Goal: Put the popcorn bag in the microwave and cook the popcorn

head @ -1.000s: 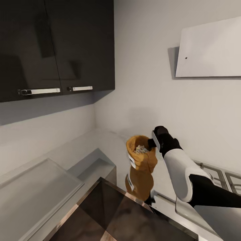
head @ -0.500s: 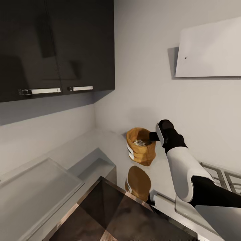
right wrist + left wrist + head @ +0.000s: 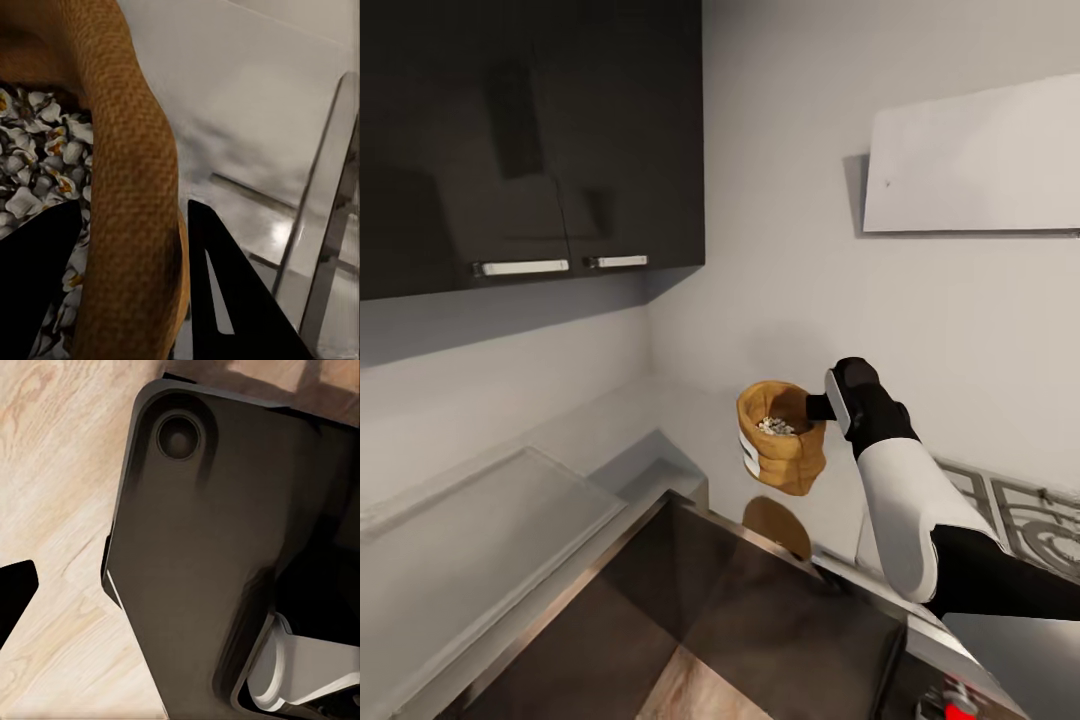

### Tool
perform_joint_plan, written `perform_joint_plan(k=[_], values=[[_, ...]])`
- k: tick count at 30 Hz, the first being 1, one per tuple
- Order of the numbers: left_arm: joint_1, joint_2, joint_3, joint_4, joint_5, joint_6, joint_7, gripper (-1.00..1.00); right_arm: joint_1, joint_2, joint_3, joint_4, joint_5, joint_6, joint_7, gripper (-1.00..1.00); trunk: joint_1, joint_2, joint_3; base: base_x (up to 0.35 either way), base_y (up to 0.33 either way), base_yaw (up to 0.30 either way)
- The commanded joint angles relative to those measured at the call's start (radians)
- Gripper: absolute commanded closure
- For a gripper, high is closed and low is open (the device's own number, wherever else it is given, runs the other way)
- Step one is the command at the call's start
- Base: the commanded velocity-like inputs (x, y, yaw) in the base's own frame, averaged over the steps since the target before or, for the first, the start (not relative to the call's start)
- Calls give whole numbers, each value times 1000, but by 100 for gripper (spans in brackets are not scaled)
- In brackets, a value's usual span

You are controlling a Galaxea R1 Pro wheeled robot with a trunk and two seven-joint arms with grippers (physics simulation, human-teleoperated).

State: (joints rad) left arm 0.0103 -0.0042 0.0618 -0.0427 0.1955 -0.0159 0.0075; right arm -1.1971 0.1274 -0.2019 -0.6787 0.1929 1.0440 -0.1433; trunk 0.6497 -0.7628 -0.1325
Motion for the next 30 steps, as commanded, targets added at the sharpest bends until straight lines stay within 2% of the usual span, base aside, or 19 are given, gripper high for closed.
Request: perform_joint_plan(k=[1, 21, 30], values=[[0, 0, 6, -2, 2, -1, 1, -100, -1, 1, -5, -1, 8, 3, 4, 100, 0, -1, -1, -347, 0, 0], [0, 0, 4, -2, 4, 4, 1, -100, -1, 1, -5, -1, 8, 3, 7, 100, 0, -1, -1, -347, 0, 0], [0, 0, 4, -2, 2, 1, 1, -100, -1, 1, -4, -2, 8, 3, 30, 100, 0, -1, -1, -347, 0, 0]])
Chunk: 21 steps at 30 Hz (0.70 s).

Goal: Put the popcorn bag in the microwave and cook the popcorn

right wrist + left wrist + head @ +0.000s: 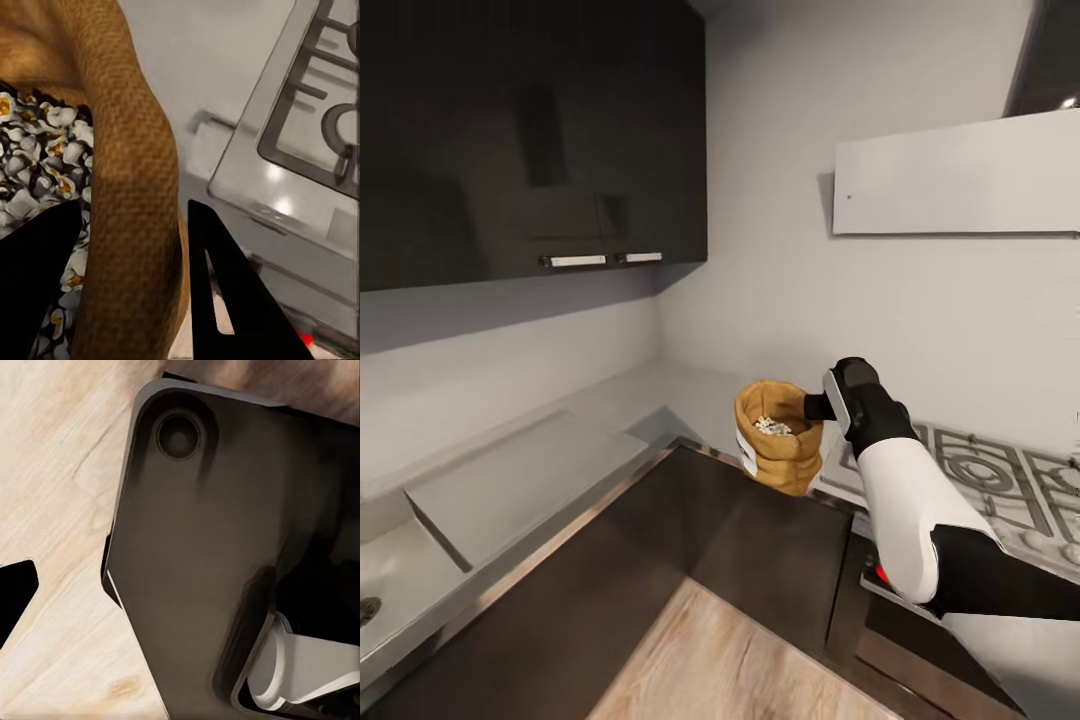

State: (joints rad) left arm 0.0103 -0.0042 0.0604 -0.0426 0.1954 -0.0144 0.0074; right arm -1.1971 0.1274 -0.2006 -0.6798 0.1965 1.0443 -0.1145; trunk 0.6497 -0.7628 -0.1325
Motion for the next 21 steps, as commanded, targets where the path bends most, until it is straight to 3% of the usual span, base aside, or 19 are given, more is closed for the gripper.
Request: perform_joint_plan(k=[1, 21], values=[[0, 0, 6, -2, 3, -1, 1, -100, -1, 1, -5, -1, 5, 3, 1, 100, 0, -1, -1, -347, 0, 0], [0, 0, 6, -2, 1, -2, 0, -100, -1, 1, -3, -1, 6, 3, 1, 100, 0, -1, -1, -347, 0, 0]])
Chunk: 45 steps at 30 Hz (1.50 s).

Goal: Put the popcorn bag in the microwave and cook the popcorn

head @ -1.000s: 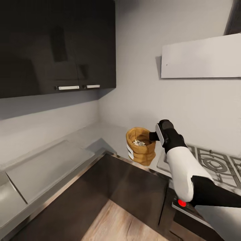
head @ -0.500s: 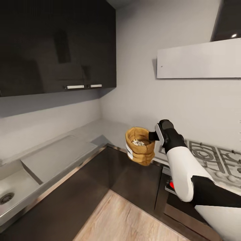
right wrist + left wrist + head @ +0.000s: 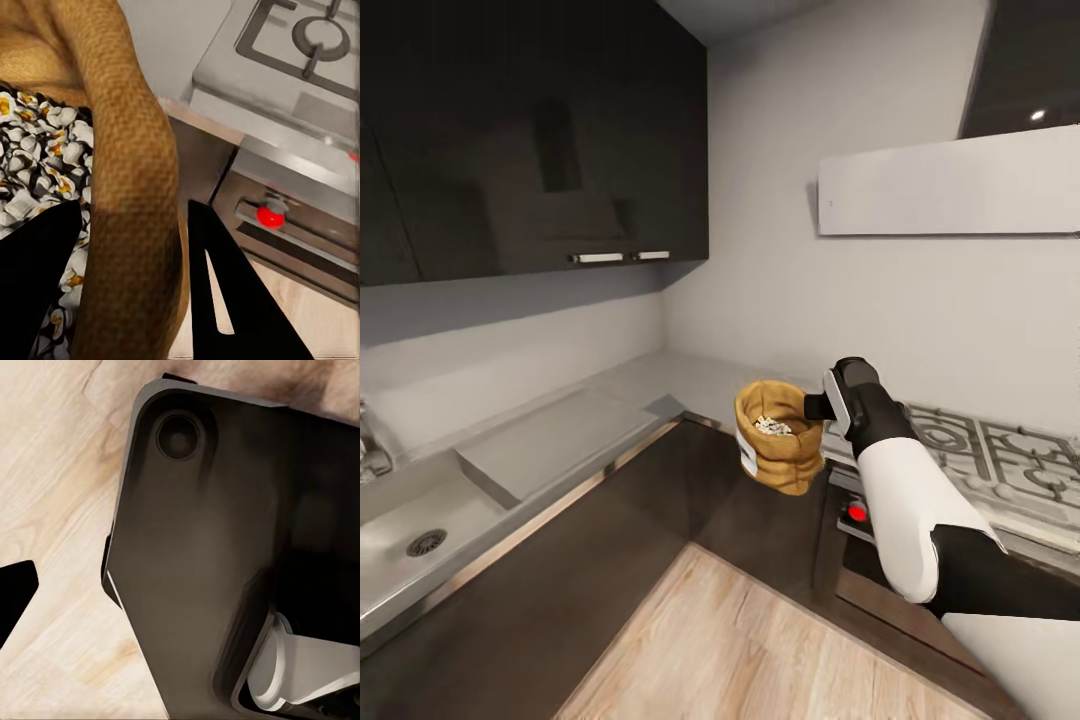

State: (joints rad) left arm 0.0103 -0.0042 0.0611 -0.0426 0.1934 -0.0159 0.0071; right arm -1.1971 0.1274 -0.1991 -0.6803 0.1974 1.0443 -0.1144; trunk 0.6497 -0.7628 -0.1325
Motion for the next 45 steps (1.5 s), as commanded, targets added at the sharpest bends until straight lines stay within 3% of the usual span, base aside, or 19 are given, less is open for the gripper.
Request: perform_joint_plan(k=[1, 11, 23, 45], values=[[0, 0, 6, -2, 2, -1, 1, -100, -1, 1, -5, -1, 5, 3, 1, 100, 0, -1, -1, -347, 0, 0], [0, 1, 8, -2, 4, -2, 1, -100, -1, 1, -5, 1, 5, 3, 1, 100, 0, -1, -1, -334, 0, 0], [0, 1, 14, -6, 6, -3, 2, -100, -1, 1, -6, 1, 5, 3, 2, 100, 0, -1, -1, -22, 0, 0], [0, 3, 15, -5, 8, -2, 2, -100, -1, 1, -6, 14, 5, 3, 1, 100, 84, -155, -70, 0, 0, 0]])
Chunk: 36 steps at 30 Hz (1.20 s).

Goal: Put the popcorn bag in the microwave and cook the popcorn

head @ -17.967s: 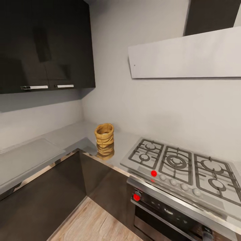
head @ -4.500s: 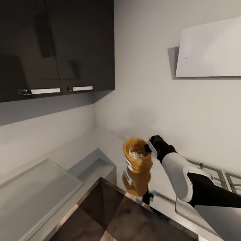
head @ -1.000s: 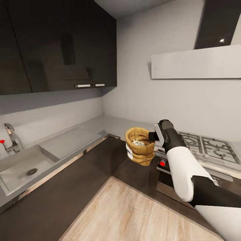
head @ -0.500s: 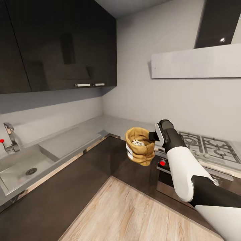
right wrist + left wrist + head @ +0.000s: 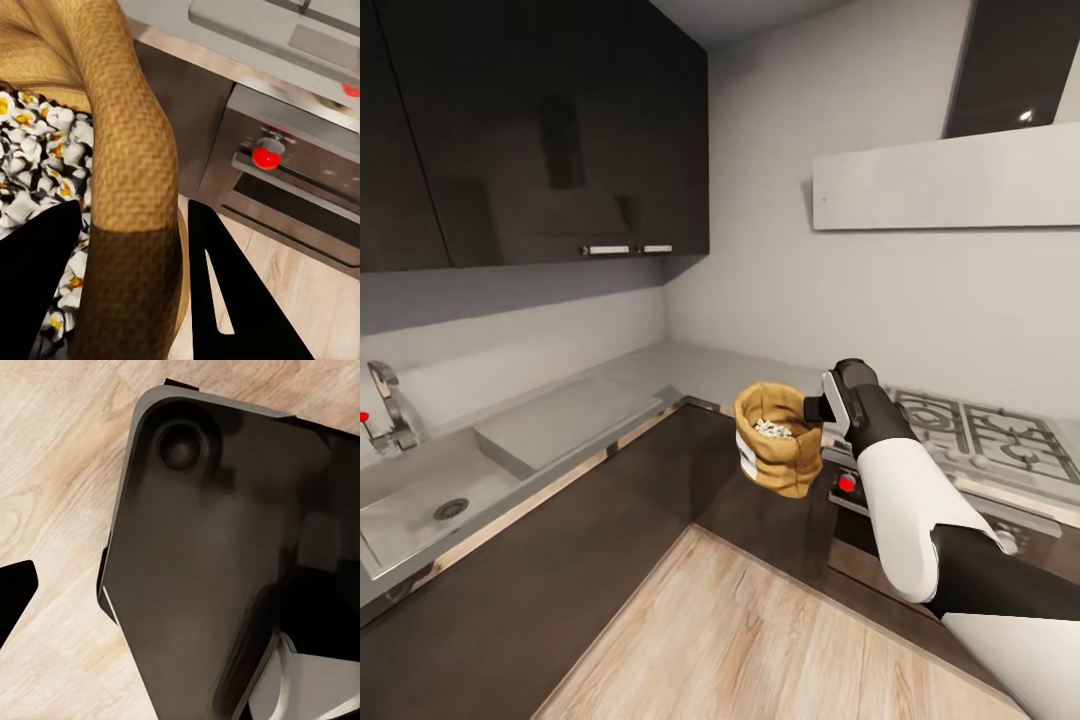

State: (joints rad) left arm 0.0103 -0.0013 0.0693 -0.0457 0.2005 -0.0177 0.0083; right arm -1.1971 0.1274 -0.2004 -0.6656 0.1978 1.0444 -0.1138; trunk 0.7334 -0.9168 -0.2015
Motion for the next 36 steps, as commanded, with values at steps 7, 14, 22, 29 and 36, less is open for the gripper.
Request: perform_joint_plan(k=[7, 14, 22, 29, 36], values=[[0, 0, 7, -2, 0, -1, 0, -100, -1, -9, -5, 1, 5, 3, 0, 100, 27, -50, -23, 0, 0, 0], [0, 0, 7, -2, 1, -1, 0, -100, -1, -11, -5, 3, 3, 3, 0, 100, 54, -99, -45, 0, 0, 0], [0, 4, 10, -3, 0, -1, -1, -100, 2, 6, -8, 34, 5, 3, 2, 100, 73, -134, -61, 0, 0, 0], [0, 4, 10, -3, 0, -1, -1, -100, 36, -12, -7, 55, 4, 3, 8, 100, 73, -134, -61, 0, 0, -23], [0, 4, 10, -3, 0, -1, -1, -100, 47, -12, -7, 54, 6, 3, 6, 100, 73, -134, -61, 0, 0, -257]])
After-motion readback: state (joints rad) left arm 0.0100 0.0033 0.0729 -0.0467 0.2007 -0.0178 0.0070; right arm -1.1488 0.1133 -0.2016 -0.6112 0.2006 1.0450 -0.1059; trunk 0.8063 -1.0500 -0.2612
